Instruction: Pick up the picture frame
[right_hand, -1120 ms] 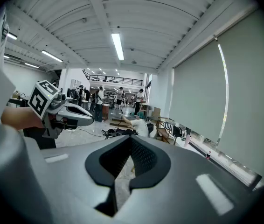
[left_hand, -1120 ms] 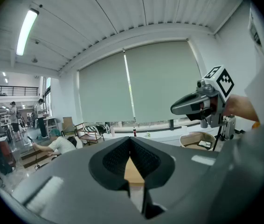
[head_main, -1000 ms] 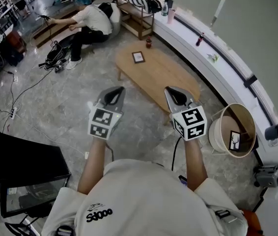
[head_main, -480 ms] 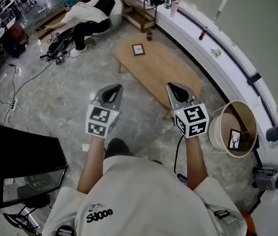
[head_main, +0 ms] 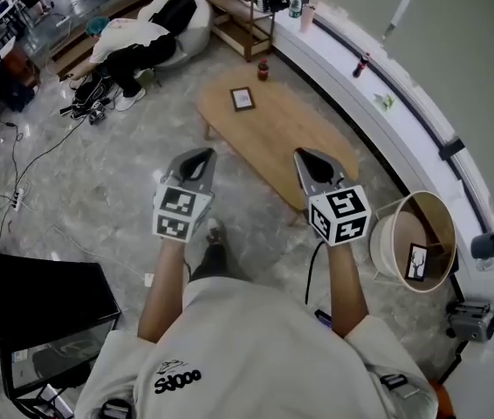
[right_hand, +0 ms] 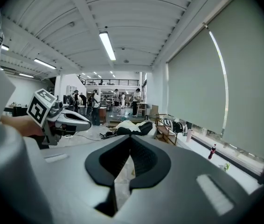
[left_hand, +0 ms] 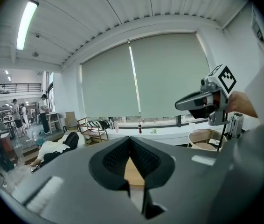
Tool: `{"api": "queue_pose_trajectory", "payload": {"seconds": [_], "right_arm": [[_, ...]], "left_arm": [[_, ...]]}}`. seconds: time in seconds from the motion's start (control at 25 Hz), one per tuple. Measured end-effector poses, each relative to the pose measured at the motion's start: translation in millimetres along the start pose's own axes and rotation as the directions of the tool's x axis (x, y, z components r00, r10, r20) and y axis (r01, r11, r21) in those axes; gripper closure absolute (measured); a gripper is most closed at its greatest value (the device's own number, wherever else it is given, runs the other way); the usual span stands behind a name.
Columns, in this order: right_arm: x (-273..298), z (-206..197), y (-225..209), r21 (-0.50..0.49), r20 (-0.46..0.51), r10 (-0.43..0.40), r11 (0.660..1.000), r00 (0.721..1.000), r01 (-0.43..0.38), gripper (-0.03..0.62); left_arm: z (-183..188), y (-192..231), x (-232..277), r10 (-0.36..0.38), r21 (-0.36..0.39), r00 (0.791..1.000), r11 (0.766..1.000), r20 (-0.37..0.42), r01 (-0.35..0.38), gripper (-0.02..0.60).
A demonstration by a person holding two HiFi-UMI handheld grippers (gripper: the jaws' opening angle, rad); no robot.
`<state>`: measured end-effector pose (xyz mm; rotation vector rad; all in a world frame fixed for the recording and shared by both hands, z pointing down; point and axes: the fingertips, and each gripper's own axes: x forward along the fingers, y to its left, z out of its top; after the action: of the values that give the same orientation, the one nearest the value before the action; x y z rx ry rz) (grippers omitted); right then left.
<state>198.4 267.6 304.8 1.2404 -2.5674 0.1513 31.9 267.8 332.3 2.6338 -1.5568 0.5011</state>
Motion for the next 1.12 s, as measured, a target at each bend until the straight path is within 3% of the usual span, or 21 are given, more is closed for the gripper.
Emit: {"api": "queue_pose_trajectory", "payload": {"seconds": [0.4,1.12], "right_arm": [[121.3,46.6,-36.3,0.033,-0.028,-0.045,0.998,0.999,0.046,0.591],[256.6,47.2,-55.8,0.072,-0.153,-0.078,0.993,0.985,0.09,0.589]], "left_arm": [[30.9,103.8,85.4,-0.059,0.029,0.998,0.998,0.009,0.058,0.571],[-7.2,207.1,167.0,-0.147,-0.041,0.988,0.988,-0.043,0.146,0.571]]}}
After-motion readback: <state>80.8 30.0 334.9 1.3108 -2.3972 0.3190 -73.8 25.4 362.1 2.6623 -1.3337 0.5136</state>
